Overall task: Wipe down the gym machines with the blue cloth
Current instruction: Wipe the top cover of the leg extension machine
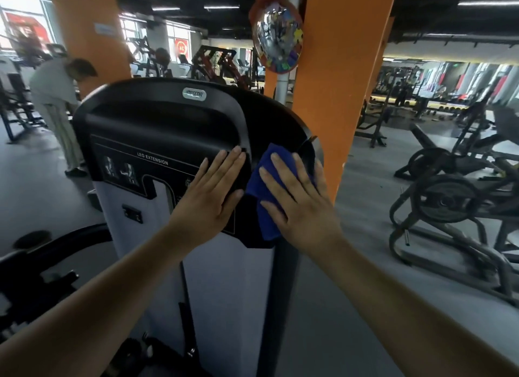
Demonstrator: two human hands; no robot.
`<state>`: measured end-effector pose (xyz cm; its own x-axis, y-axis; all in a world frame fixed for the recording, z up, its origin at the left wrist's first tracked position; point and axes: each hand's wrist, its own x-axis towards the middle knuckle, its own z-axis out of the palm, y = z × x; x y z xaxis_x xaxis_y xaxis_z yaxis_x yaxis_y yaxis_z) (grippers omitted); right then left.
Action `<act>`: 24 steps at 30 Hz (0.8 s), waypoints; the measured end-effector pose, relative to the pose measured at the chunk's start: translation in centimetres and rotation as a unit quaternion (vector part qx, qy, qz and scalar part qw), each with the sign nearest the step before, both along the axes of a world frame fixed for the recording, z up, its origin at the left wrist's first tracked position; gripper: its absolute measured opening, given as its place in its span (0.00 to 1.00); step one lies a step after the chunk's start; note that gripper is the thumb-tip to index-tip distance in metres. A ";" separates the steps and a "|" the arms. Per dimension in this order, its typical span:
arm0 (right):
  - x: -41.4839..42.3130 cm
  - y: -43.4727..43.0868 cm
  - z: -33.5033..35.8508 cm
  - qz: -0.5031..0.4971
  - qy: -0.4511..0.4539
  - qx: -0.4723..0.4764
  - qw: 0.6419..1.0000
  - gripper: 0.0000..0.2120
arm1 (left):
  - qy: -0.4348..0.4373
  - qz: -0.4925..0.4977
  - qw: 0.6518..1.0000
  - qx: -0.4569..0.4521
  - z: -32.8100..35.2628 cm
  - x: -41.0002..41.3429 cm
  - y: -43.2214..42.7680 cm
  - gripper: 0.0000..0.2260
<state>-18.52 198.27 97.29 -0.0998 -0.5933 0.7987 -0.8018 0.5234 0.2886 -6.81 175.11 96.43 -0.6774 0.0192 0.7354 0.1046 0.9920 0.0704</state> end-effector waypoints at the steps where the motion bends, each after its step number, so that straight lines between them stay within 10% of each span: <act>1: 0.5 -0.5 0.0 -0.006 -0.032 -0.022 0.999 0.31 | 0.002 0.007 1.000 -0.004 -0.5 0.2 -0.5 0.29; 24: 5.7 -9.7 1.2 -0.098 0.081 0.188 0.974 0.33 | 0.088 0.016 0.995 0.033 -5.0 -0.1 -8.0 0.30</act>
